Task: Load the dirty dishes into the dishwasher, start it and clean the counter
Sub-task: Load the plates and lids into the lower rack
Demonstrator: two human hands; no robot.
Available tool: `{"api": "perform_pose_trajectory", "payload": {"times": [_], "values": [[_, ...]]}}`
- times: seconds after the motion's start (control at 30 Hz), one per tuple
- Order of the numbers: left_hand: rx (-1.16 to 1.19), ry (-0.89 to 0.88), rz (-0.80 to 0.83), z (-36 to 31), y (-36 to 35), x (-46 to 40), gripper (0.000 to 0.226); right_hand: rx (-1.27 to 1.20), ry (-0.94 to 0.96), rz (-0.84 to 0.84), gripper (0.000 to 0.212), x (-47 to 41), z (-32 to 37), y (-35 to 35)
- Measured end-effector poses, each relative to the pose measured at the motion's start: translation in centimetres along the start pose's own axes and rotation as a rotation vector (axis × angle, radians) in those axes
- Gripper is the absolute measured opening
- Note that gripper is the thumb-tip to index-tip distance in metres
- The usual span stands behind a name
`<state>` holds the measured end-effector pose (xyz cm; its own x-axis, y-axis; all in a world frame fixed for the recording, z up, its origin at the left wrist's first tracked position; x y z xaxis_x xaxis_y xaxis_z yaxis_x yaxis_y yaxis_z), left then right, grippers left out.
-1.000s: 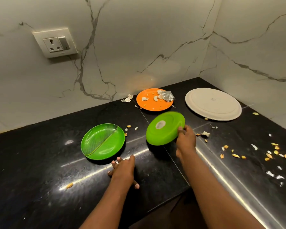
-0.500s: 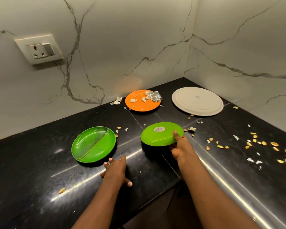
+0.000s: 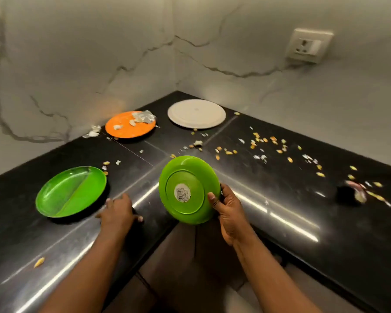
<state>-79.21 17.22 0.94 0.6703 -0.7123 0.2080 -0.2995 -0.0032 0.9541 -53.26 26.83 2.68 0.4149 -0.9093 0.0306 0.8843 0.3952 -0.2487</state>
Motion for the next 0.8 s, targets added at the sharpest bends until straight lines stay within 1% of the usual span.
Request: {"api": "perform_pose_trajectory", "payload": {"times": [0.07, 0.13, 0.17, 0.23, 0.27, 0.3, 0.37, 0.4, 0.5, 0.63, 0.73, 0.8], "values": [[-0.082, -0.157, -0.131, -1.0, -0.5, 2.0, 0.051, 0.013, 0.002, -0.065, 0.050, 4.3, -0.7, 1.7], [-0.159, -0.371, -0.242, -1.5, -2.2, 5.0, 0.031, 0.032, -0.020, -0.157, 0.067, 9.5, -1.7, 3.3], [-0.186, -0.482, -0.290, -1.8, -3.3, 7.0, 0.027, 0.042, -0.026, -0.203, 0.070, 12.2, -2.2, 4.2], [-0.220, -0.664, -0.364, -2.1, -5.2, 10.8, 0.044, 0.063, -0.048, -0.278, 0.070, 16.9, -3.3, 5.6], [-0.227, -0.764, -0.378, -2.5, -6.3, 12.9, 0.050, 0.071, -0.064, -0.334, 0.067, 19.6, -3.9, 6.5], [-0.236, -0.856, -0.385, -2.7, -7.4, 14.8, 0.052, 0.078, -0.083, -0.388, 0.060, 22.2, -4.7, 7.3], [-0.243, -0.970, -0.339, -3.1, -10.1, 18.2, 0.048, 0.086, -0.125, -0.491, 0.045, 27.5, -6.1, 8.8], [-0.246, -0.999, -0.301, -3.3, -11.3, 19.6, 0.046, 0.105, -0.146, -0.536, 0.042, 29.8, -6.8, 9.6], [-0.241, -1.131, -0.171, -4.4, -15.7, 25.2, 0.042, 0.195, -0.199, -0.698, 0.040, 38.5, -8.4, 12.4], [-0.259, -1.231, 0.084, -5.9, -20.4, 32.5, 0.055, 0.250, -0.319, -0.920, 0.041, 49.0, -10.3, 15.5], [-0.337, -1.287, 0.246, -6.7, -23.7, 37.3, 0.053, 0.209, -0.351, -1.123, 0.017, 55.2, -11.6, 17.7], [-0.389, -1.340, 0.314, -7.2, -26.1, 40.1, 0.054, 0.070, -0.358, -1.298, 0.019, 59.1, -12.4, 19.4]]}}
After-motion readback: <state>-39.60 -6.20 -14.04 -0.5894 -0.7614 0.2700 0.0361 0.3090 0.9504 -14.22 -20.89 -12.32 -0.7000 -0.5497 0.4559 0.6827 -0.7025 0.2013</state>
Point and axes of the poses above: each hand's wrist, its own x-axis away from the middle knuckle, its own y-axis out of the back of the hand, z = x × y, the point moved 2 cm from there along -x, towards the middle knuckle, and after that the axes turned 8 degrees about x, right-handed, at the moved point
